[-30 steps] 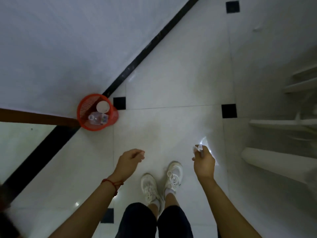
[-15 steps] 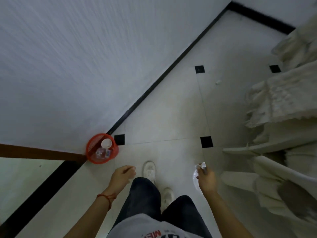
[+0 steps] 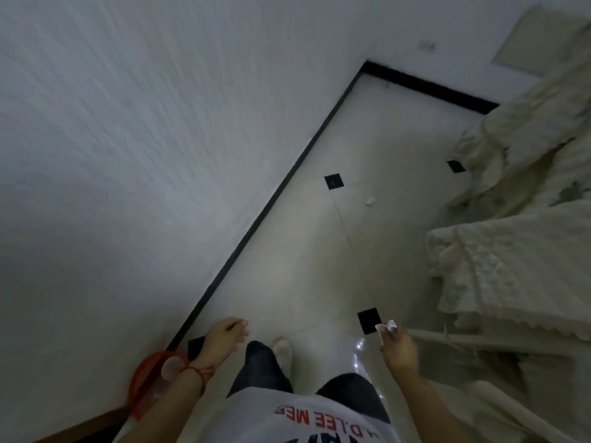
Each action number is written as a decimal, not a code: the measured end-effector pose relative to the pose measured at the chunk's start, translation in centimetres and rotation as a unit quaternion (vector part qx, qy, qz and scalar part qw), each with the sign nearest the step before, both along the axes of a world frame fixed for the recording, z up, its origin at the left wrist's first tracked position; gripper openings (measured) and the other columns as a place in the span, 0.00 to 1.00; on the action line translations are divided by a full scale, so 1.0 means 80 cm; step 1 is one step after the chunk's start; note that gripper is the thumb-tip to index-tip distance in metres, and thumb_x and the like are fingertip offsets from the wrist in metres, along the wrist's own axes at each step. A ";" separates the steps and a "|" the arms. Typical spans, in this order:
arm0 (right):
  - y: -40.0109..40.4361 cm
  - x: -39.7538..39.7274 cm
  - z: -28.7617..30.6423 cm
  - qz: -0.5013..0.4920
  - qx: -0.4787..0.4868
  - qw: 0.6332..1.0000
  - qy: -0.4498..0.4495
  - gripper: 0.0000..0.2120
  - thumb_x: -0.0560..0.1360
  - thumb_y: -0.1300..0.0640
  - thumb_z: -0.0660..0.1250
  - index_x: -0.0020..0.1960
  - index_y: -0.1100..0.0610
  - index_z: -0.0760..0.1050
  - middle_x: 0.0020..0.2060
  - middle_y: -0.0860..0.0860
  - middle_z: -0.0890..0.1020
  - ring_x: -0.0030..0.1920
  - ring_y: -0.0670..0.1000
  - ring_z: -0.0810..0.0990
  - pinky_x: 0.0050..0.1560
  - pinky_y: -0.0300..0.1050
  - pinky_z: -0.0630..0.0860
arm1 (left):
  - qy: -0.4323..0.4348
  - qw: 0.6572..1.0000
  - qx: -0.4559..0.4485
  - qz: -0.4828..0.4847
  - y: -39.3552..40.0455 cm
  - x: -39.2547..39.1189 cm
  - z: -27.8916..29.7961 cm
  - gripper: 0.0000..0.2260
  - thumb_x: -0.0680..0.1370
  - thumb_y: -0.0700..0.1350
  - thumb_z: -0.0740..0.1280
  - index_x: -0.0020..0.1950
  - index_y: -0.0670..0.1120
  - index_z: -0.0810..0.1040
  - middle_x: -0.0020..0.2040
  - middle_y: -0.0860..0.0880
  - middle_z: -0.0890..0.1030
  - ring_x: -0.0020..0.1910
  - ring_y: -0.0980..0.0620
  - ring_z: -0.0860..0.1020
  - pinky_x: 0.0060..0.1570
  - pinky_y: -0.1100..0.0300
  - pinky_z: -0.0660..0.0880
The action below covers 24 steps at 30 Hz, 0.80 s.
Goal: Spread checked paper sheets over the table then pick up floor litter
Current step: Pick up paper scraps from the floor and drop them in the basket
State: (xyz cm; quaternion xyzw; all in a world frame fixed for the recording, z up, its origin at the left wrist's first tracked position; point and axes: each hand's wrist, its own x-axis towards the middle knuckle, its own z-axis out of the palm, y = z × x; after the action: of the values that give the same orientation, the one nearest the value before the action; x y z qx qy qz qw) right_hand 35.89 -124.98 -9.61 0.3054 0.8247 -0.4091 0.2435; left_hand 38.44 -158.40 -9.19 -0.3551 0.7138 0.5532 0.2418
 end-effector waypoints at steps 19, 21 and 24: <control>0.128 -0.382 0.026 -0.092 -0.007 0.996 0.010 0.16 0.78 0.55 0.61 0.32 0.54 0.63 0.38 0.57 0.73 0.43 0.53 0.74 0.47 0.50 0.71 | 0.042 0.988 0.007 -0.150 0.180 -0.497 0.025 0.08 0.78 0.44 0.63 0.41 0.49 0.78 0.39 0.49 0.80 0.39 0.52 0.78 0.37 0.62 0.72; 0.138 -0.432 0.036 -0.103 -0.021 0.994 0.028 0.16 0.78 0.53 0.62 0.33 0.53 0.63 0.40 0.56 0.72 0.45 0.51 0.72 0.48 0.49 0.69 | 0.026 0.989 0.001 -0.145 0.178 -0.516 0.022 0.08 0.78 0.44 0.63 0.41 0.49 0.78 0.39 0.49 0.80 0.39 0.51 0.78 0.37 0.62 0.72; 0.160 -0.511 0.034 -0.115 -0.007 0.993 0.036 0.14 0.76 0.48 0.62 0.37 0.56 0.66 0.40 0.62 0.77 0.45 0.59 0.76 0.47 0.47 0.67 | 0.003 0.990 -0.010 -0.140 0.173 -0.558 0.008 0.08 0.78 0.43 0.62 0.41 0.49 0.78 0.40 0.47 0.80 0.40 0.49 0.77 0.37 0.60 0.72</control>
State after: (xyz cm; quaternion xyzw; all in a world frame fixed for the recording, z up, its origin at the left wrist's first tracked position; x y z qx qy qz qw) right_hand -4.96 -112.18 -6.90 0.3813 0.7897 -0.4506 0.1670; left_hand -6.19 -144.52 -8.54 -0.2528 0.7624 0.5080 0.3112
